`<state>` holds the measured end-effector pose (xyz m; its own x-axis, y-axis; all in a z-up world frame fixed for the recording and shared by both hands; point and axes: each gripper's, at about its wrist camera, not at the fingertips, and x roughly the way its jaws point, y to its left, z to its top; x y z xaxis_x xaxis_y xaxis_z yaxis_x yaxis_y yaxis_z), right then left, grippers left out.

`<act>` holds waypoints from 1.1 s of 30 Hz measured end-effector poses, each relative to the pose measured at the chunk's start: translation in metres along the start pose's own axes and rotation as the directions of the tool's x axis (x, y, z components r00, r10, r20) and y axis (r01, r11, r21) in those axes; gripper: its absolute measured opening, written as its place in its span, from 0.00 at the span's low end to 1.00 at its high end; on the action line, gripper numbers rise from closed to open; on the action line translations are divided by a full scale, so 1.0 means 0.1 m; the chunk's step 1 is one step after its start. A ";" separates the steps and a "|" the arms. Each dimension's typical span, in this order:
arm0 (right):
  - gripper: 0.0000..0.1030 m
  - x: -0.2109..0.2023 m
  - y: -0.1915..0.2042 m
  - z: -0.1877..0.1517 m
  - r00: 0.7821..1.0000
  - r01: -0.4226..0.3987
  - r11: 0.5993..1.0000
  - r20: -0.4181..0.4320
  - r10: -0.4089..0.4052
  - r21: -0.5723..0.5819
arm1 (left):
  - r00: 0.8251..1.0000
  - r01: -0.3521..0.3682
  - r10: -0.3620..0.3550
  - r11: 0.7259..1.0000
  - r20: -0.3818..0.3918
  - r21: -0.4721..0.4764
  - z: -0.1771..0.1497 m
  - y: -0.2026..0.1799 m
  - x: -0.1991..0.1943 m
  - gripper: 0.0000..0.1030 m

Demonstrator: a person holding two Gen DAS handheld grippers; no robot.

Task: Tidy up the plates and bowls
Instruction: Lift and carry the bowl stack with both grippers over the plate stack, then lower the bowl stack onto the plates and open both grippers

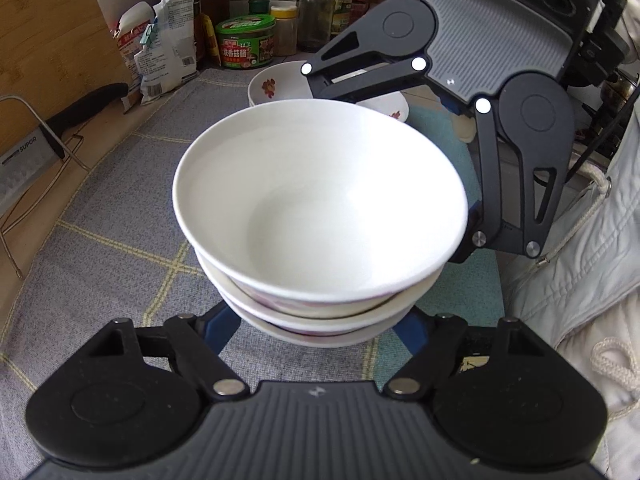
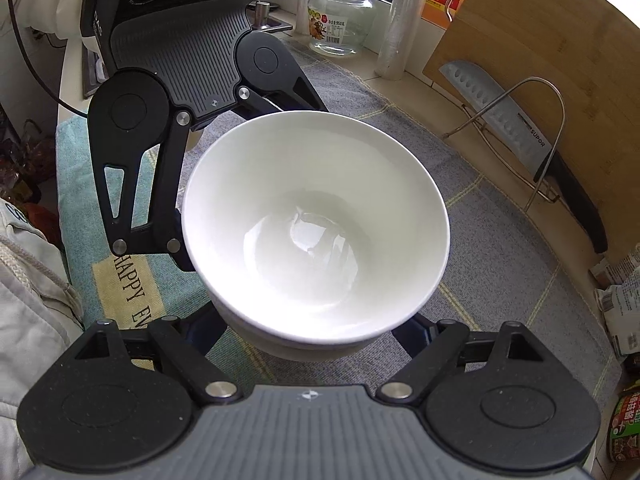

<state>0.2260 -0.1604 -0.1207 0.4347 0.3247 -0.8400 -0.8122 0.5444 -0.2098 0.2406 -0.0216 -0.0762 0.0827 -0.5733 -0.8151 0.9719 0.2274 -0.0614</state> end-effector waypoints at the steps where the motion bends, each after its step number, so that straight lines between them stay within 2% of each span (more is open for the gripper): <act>1: 0.88 -0.04 0.01 -0.03 1.000 0.003 1.000 0.005 -0.003 -0.003 | 1.000 -0.005 0.005 1.000 -0.004 0.004 0.03 -0.03 0.00 0.78; 5: 0.88 -0.19 -0.01 -0.13 1.000 0.012 1.000 0.020 -0.011 -0.009 | 1.000 -0.016 0.017 1.000 -0.016 0.013 0.14 -0.13 0.05 0.79; 14: 0.88 -0.55 -0.25 -0.49 0.997 0.065 0.998 0.041 -0.066 0.021 | 1.000 -0.027 0.028 0.997 -0.013 0.075 0.75 -0.24 0.13 0.78; 25: 0.88 -0.88 -0.60 -0.94 0.986 0.160 0.984 0.022 -0.162 0.074 | 1.000 -0.019 0.015 0.985 0.022 0.171 1.38 -0.20 0.53 0.78; 33: 0.89 -0.92 -0.84 -1.15 0.980 0.195 0.976 0.004 -0.197 0.091 | 1.000 -0.010 0.005 0.982 0.026 0.191 1.62 -0.17 0.84 0.78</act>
<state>0.2093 -0.3246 -0.0837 0.5873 0.2143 -0.7805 -0.6726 0.6656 -0.3233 0.2671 -0.2014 -0.0506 0.0929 -0.5929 -0.7999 0.9953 0.0784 0.0575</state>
